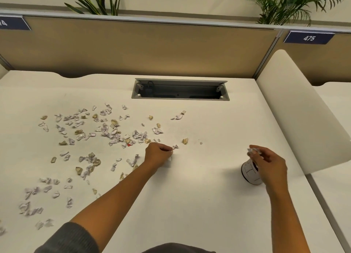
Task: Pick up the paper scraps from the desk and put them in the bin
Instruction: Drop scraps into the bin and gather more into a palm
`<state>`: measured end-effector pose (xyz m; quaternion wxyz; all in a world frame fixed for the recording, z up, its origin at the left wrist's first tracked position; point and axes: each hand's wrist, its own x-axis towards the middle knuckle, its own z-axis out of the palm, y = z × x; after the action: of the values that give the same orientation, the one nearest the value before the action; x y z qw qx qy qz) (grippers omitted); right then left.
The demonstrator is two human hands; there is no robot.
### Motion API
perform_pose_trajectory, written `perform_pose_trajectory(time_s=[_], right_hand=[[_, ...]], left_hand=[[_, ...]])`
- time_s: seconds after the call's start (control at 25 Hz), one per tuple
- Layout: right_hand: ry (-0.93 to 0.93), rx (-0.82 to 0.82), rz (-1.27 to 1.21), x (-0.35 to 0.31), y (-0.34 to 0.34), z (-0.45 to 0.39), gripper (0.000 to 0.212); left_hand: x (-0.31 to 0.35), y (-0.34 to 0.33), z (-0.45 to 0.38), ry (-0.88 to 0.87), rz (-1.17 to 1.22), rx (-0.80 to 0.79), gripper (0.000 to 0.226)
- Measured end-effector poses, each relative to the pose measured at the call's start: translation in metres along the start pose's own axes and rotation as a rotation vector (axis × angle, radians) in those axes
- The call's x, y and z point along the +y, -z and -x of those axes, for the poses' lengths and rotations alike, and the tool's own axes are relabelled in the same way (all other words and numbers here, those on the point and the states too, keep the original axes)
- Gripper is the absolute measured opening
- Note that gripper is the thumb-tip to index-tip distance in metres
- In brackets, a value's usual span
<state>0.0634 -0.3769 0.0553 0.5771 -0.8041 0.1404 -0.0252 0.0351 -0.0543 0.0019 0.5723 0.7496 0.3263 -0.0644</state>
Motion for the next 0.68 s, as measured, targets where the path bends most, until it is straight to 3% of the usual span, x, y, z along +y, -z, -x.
perform_pose_trajectory(time_s=[0.16,0.32,0.44,0.68], right_hand=[[0.080,0.140,0.197,0.002,0.022,0.008,0.015],[0.083,0.085,0.280,0.006,0.028,0.008,0.020],[0.068,0.050,0.250,0.011,0.033,0.006,0.026],[0.017,0.143,0.084,0.020,0.039,0.006,0.032]], left_hand=[[0.006,-0.015,0.009,0.011,0.051,-0.063,0.013],[0.015,-0.042,0.025,0.002,0.029,-0.161,0.011],[0.031,-0.068,0.037,-0.054,0.023,-0.237,0.011],[0.068,-0.133,0.070,-0.246,-0.063,-0.414,0.013]])
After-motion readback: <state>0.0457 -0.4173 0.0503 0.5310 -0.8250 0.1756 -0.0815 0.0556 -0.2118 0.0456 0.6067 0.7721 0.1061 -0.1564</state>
